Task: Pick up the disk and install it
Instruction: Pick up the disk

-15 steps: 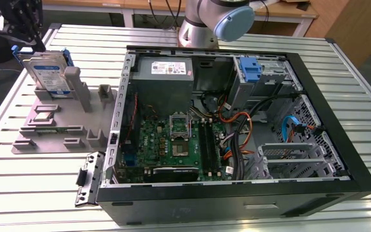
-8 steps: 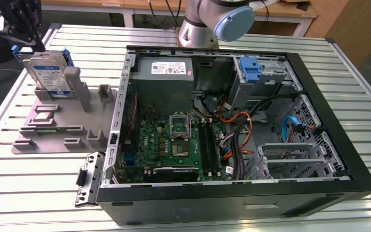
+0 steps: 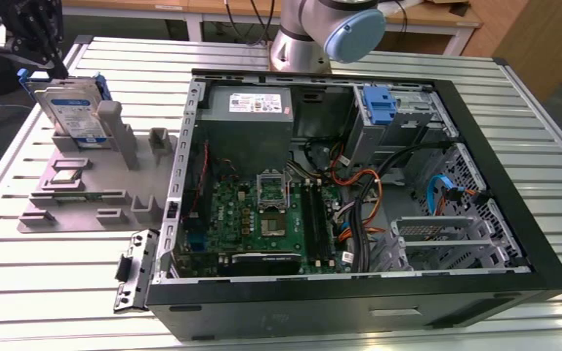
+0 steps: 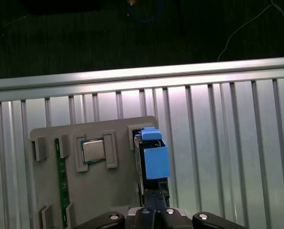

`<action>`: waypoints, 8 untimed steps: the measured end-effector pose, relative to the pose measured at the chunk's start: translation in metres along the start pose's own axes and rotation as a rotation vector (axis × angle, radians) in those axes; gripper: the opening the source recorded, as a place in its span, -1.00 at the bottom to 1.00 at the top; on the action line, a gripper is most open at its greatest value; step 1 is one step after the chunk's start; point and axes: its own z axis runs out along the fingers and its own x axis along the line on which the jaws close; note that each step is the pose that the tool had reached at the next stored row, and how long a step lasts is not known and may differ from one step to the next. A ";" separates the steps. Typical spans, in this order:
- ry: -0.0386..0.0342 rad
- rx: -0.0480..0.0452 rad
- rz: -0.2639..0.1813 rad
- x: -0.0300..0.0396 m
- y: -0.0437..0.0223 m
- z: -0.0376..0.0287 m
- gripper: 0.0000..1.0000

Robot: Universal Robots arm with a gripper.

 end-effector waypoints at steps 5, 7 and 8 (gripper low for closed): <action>0.0000 0.0000 0.000 0.0000 0.0000 0.0001 -0.79; 0.0000 0.0000 0.000 0.0000 0.0000 0.0001 -0.77; 0.0000 0.0000 0.000 0.0000 0.0000 0.0001 -0.77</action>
